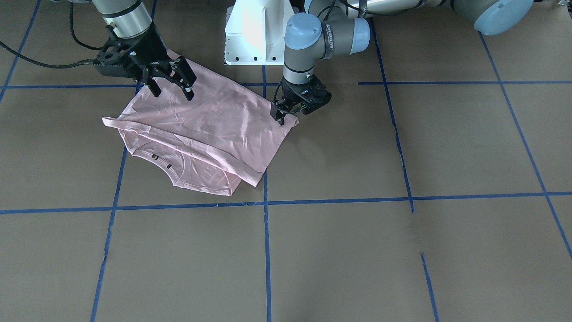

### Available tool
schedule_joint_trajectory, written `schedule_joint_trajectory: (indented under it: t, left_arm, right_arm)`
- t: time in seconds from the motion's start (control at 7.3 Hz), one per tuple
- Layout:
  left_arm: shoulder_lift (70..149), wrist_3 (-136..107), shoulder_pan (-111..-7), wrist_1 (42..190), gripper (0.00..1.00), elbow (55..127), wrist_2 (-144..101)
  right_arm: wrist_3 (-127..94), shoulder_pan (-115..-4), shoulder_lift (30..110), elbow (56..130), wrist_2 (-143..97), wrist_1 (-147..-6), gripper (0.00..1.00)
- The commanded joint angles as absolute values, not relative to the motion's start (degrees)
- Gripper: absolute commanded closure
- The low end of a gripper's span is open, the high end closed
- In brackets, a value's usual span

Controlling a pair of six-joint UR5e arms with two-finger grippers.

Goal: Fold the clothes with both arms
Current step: 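Release the shirt and lift the right gripper while the left gripper withdraws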

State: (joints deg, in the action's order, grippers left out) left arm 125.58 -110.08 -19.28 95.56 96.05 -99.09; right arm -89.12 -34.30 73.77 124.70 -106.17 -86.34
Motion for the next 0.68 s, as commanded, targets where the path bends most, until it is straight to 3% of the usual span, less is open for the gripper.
schedule_joint_trajectory:
  t: [0.0, 0.14, 0.55]
  left_arm:
    - [125.8, -110.2, -19.0, 95.6, 0.62, 96.2, -99.1]
    - [125.8, -110.2, -19.0, 95.6, 0.95, 96.1, -99.0]
    - [125.4, -109.7, -19.6, 95.7, 1.00, 97.8, -99.1]
  right_arm:
    - [-89.1, -34.4, 74.0, 124.7, -106.2, -86.4, 0.00]
    - [-89.1, -34.4, 74.0, 124.7, -106.2, -86.4, 0.00]
    - [-89.2, -34.5, 74.4, 124.8, -106.2, -86.4, 0.00]
